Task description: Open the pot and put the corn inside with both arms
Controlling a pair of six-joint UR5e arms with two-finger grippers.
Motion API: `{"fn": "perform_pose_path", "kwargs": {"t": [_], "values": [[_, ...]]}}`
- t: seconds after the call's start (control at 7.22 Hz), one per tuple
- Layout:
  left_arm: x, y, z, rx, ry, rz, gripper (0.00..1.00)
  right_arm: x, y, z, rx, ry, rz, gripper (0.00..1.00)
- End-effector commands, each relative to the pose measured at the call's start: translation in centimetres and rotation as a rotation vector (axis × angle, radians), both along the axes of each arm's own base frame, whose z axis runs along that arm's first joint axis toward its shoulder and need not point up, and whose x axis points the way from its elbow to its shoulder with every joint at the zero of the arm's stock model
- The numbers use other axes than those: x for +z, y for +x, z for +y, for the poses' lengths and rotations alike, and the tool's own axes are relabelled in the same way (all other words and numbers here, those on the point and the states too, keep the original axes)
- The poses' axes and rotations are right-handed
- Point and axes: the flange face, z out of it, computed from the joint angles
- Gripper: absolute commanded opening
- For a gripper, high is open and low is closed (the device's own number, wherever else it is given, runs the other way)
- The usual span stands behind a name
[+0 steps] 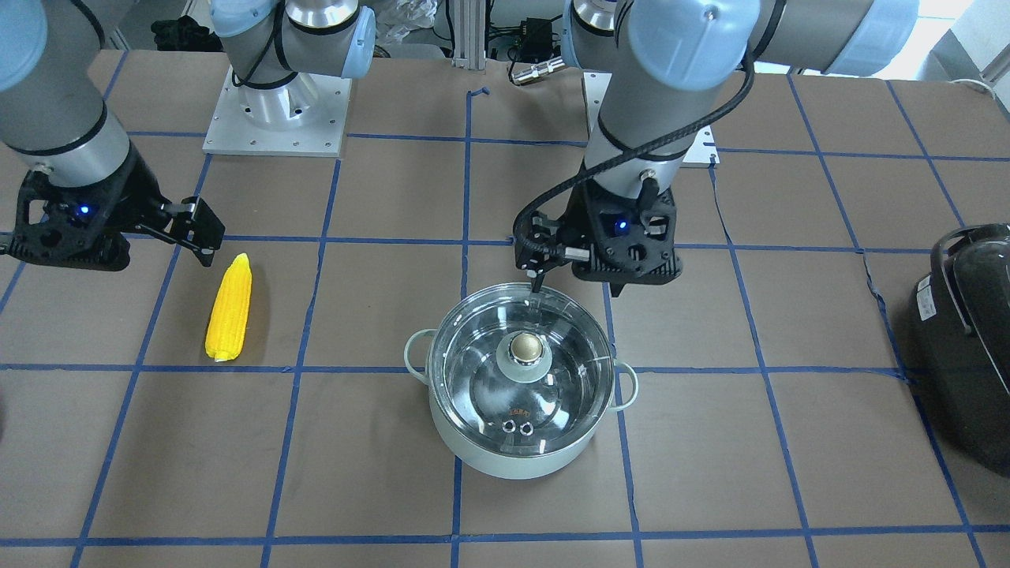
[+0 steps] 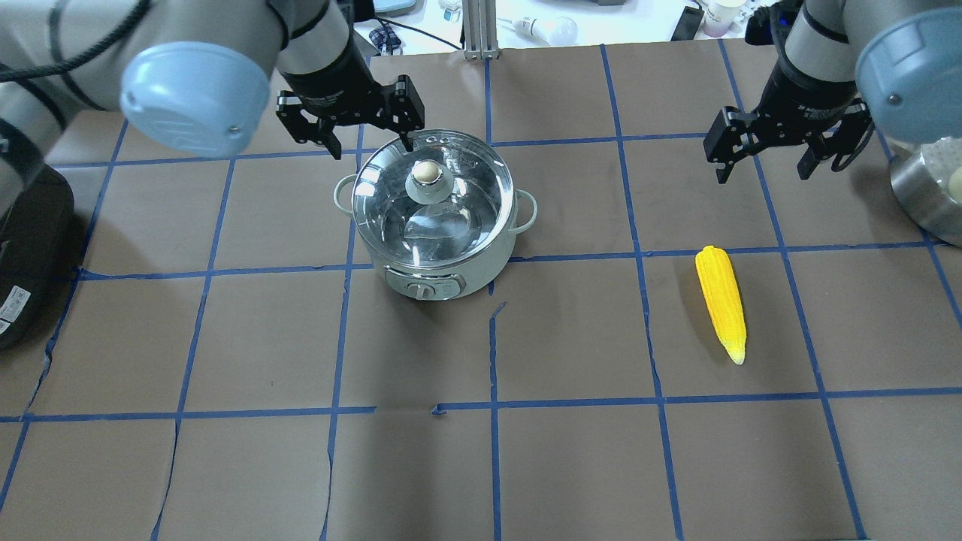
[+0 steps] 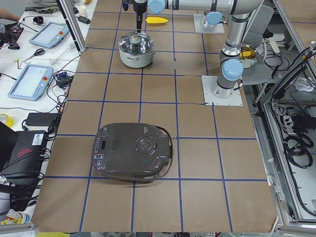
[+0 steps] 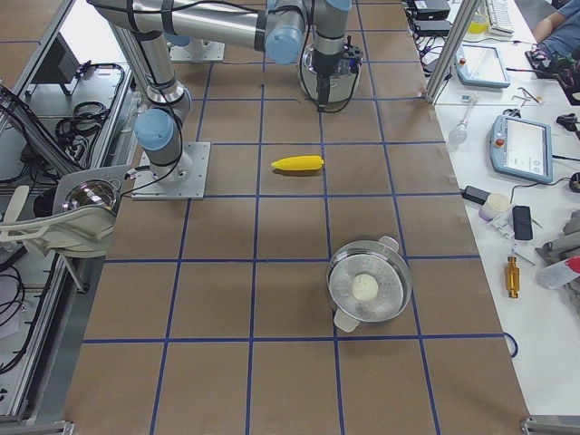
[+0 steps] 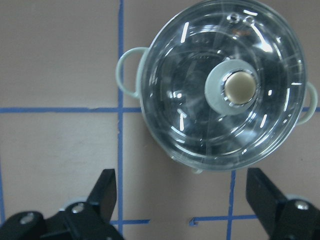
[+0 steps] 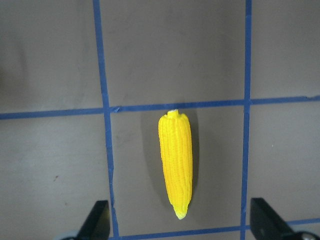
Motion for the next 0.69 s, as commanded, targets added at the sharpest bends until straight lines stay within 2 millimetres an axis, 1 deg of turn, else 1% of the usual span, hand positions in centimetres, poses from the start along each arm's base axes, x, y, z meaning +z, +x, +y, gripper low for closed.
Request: {"fn": "perform_pose_path", "kwargs": {"t": [0.0, 0.14, 0.28, 0.42, 0.55], "values": [[-6.7, -4.1, -2.1, 0.007, 0.034, -0.018, 0.97, -8.7, -3.7, 1.2, 0.064, -0.058, -0.017, 1.00], [-7.7, -4.0, -2.6, 0.011, 0.037, -0.041, 0.97, -12.6, -3.6, 2.4, 0.064, -0.032, -0.026, 1.00], [-8.2, -4.0, -2.7, 0.010, 0.043, -0.052, 0.95, -15.7, -3.6, 2.5, 0.063, -0.019, -0.028, 1.00], [-8.3, -3.8, -2.8, 0.006, 0.036, -0.082, 0.93, -17.0, -3.4, 2.9, 0.065, 0.004, -0.038, 1.00], [-8.6, -3.8, -2.9, 0.011, 0.041, -0.083, 0.92, -19.1, -2.9, 3.3, 0.064, 0.038, -0.085, 1.00]]}}
